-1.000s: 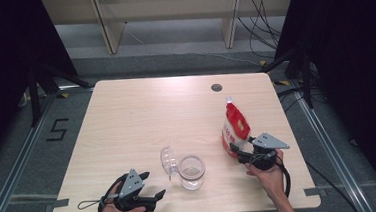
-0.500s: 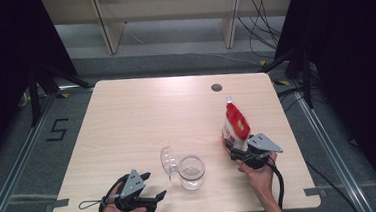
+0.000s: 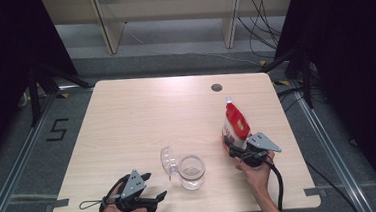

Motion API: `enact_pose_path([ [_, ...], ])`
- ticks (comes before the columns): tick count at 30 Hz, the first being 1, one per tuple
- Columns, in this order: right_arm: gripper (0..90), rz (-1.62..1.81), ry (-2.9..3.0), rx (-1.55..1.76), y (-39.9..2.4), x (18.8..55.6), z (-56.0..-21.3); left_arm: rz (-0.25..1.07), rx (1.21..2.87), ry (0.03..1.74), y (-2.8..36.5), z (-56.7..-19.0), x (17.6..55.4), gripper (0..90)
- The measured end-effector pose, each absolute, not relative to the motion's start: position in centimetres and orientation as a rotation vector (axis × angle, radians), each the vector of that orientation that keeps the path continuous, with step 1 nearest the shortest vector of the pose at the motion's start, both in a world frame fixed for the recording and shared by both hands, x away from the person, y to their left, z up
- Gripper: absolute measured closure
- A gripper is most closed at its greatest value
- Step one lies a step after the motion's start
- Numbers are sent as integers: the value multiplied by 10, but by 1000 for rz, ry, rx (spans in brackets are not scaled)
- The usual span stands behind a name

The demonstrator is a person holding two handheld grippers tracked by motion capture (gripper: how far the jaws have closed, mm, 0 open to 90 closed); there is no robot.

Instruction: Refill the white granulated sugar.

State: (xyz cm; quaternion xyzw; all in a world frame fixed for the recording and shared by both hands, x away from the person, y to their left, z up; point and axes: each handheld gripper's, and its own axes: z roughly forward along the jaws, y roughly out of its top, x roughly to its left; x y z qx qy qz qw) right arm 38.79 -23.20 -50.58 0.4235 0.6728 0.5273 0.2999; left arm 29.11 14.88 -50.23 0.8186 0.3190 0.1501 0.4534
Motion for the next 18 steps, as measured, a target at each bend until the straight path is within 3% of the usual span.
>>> enact_pose_path([
  [18,263,1411,1728,1135,-224,388,-510,371,2024,776,148,-502,291,205],
])
